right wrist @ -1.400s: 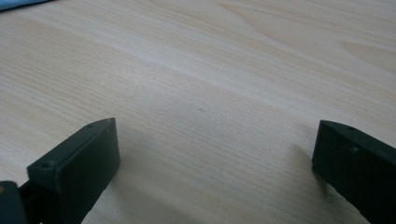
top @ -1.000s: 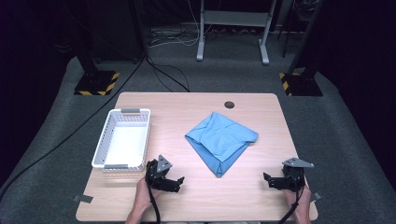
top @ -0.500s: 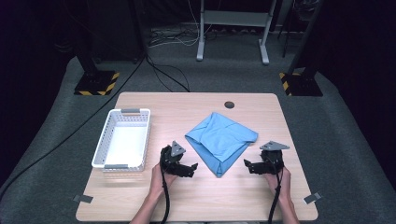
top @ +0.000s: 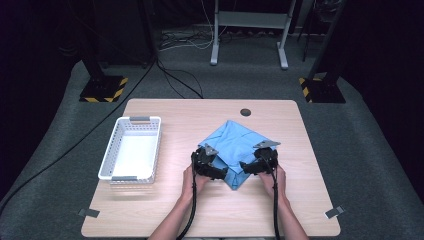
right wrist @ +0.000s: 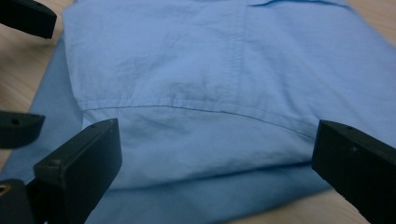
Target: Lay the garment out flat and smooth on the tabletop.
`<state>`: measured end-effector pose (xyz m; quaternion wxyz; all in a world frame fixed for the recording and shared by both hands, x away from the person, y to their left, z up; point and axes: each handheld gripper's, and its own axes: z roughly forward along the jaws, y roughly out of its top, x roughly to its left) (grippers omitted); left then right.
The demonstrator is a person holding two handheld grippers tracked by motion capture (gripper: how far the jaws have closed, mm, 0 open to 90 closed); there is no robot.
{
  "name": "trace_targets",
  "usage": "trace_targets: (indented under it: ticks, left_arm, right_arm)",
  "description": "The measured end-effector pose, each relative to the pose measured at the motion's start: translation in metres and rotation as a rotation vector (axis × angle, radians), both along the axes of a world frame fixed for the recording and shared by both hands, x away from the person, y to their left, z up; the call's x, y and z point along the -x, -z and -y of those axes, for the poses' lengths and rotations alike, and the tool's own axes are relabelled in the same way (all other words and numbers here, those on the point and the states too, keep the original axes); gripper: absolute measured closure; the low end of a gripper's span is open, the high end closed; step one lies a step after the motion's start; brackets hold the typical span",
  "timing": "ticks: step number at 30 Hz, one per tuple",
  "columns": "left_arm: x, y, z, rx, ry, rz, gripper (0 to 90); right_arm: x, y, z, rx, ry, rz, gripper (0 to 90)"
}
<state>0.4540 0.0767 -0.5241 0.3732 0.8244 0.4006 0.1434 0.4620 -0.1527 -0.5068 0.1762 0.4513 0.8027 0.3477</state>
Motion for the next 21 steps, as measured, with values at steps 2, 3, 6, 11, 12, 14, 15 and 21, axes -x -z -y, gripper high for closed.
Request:
trace_targets:
  ticks: [2, 3, 6, 11, 12, 14, 15, 21]
  left_arm:
    - [0.000, 0.003, 0.004, -0.031, 0.000, 0.007, 0.2]
    - [0.001, 0.003, 0.007, -0.047, 0.002, 0.012, 0.1]
    - [0.002, 0.003, 0.007, -0.066, 0.012, 0.019, 0.2]
    - [0.009, 0.003, 0.007, -0.068, 0.036, 0.020, 0.5]
    - [0.013, 0.003, 0.007, -0.067, 0.039, 0.022, 0.5]
    - [0.015, 0.003, 0.007, -0.064, 0.037, 0.021, 0.4]
    - [0.017, 0.003, 0.007, -0.066, 0.038, 0.022, 0.5]
    - [0.034, 0.004, 0.007, -0.066, 0.042, 0.023, 0.6]
  right_arm:
    - [-0.005, 0.011, -0.014, 0.053, -0.020, -0.021, 2.0]
    - [-0.005, 0.014, -0.016, 0.060, -0.021, -0.020, 1.5]
    - [-0.002, 0.017, -0.014, 0.032, -0.013, -0.005, 2.0]
    - [0.005, 0.018, -0.013, 0.027, -0.010, 0.007, 2.4]
    - [0.007, 0.018, -0.014, 0.024, -0.005, 0.005, 2.4]
    - [0.008, 0.018, -0.014, 0.027, -0.005, 0.006, 2.4]
    - [0.010, 0.018, -0.014, 0.026, -0.003, 0.006, 2.4]
    - [0.027, 0.019, -0.016, 0.026, 0.003, 0.009, 2.7]
